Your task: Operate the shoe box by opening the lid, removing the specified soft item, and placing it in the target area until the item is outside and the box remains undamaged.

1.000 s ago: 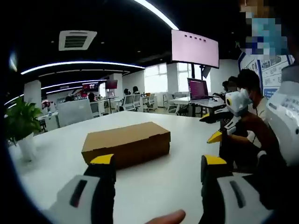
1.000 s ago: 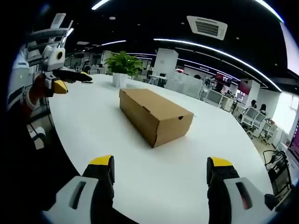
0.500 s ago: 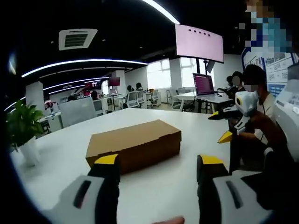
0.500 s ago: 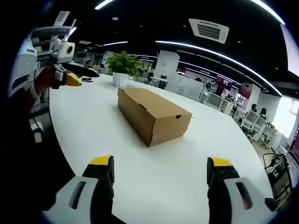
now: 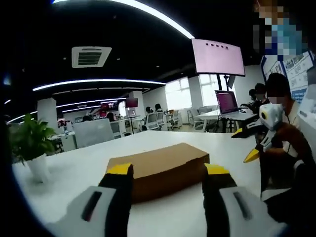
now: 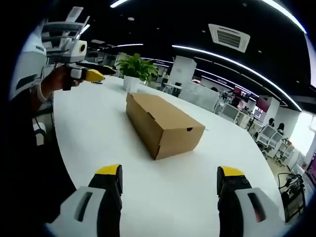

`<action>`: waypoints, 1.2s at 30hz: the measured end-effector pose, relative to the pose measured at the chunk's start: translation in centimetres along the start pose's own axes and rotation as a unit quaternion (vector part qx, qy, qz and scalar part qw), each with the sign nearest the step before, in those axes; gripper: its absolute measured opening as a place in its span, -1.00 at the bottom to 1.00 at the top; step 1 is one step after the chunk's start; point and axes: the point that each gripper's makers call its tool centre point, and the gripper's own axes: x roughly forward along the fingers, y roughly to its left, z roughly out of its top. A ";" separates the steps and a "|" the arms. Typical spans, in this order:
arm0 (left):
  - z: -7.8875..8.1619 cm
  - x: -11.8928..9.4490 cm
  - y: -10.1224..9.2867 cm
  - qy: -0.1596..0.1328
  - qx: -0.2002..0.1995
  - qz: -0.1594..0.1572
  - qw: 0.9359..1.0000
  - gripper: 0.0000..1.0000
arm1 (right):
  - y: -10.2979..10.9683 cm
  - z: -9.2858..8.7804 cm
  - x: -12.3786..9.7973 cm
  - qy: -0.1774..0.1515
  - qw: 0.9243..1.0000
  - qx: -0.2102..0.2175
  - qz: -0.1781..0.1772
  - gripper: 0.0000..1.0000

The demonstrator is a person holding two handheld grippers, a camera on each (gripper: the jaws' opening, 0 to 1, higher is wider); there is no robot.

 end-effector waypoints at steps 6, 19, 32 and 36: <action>-3.3 -0.7 -1.1 0.106 -0.045 -0.040 0.993 0.66 | -0.6 -1.0 -0.8 0.022 1.000 0.011 -0.005 0.66; -3.4 -2.1 2.6 0.109 -0.056 -0.003 0.992 0.76 | -0.2 -0.4 1.3 0.027 1.000 0.009 0.005 0.65; -3.8 -2.5 4.8 0.114 -0.041 0.022 0.992 0.73 | -0.4 0.4 1.3 0.008 1.000 0.029 0.003 0.60; -3.8 -2.2 5.2 0.112 -0.042 0.024 0.993 0.73 | -1.1 1.0 1.5 0.000 0.998 0.055 0.002 0.58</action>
